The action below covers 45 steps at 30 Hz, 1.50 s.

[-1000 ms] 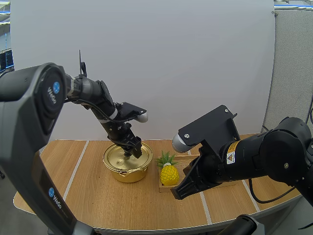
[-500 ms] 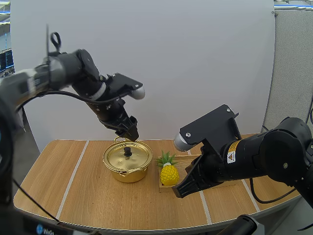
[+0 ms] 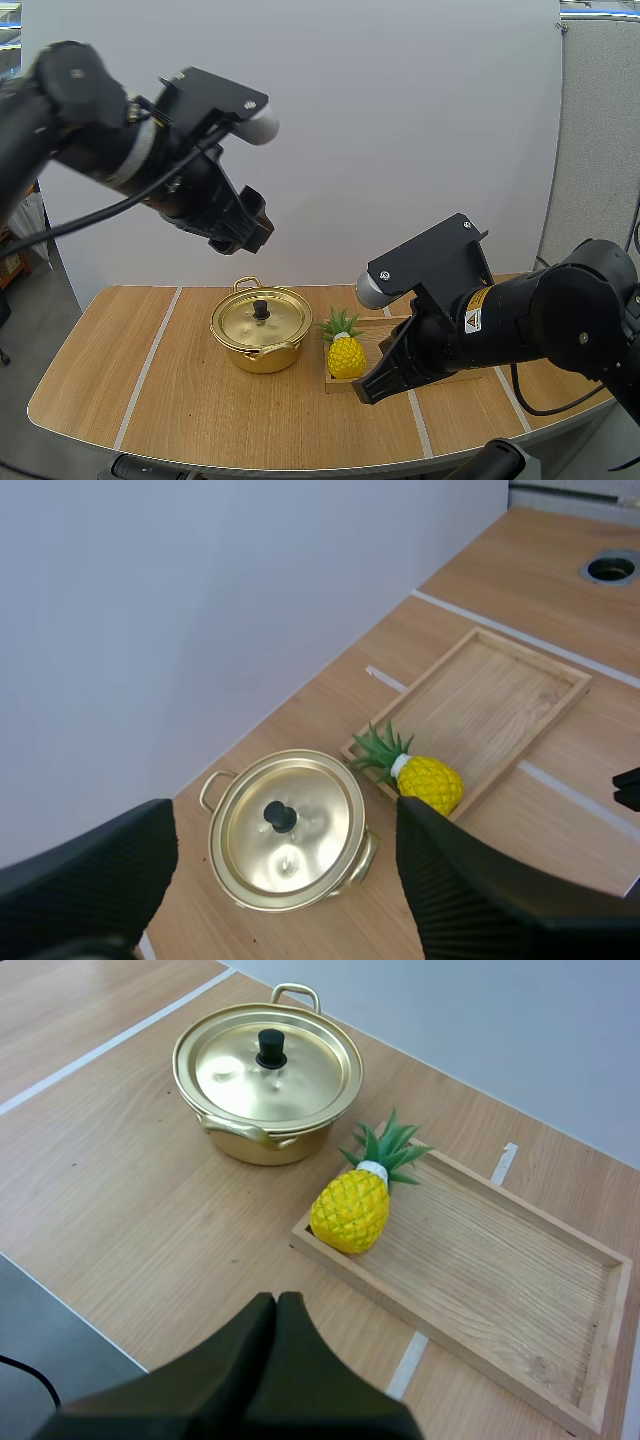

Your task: Open the pot, put the grape inside, and close it

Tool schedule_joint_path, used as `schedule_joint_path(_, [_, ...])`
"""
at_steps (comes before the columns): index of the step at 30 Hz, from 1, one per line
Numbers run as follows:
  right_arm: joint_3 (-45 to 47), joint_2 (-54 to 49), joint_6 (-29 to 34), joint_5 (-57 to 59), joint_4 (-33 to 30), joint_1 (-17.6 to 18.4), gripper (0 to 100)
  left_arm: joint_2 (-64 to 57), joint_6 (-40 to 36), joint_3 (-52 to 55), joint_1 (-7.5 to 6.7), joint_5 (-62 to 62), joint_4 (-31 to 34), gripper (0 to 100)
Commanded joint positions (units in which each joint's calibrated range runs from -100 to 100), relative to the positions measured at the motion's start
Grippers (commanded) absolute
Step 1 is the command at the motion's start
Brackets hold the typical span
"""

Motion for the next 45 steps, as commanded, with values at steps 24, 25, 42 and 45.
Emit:
schedule_joint_path(24, [0.2, -7.2, -0.2, -0.7, 0.8, -5.4, 0, -35.5, -7.5, 22.1, -0.03, 0.2, -2.2, 100])
schedule_joint_path(25, [0.2, -7.2, -0.2, -0.5, 1.1, -5.7, 0, -36.0, -7.7, 22.6, -0.03, 0.2, -2.2, 100])
schedule_joint_path(42, [0.2, -18.8, -0.9, -0.7, 7.3, -11.7, 0, -41.5, -11.5, 35.1, 1.77, -3.7, -0.5, 0])
schedule_joint_path(45, [1.1, -19.4, -1.0, -4.4, 8.5, -12.4, 0, -41.5, -11.7, 35.2, 2.19, -8.8, -0.3, 0])
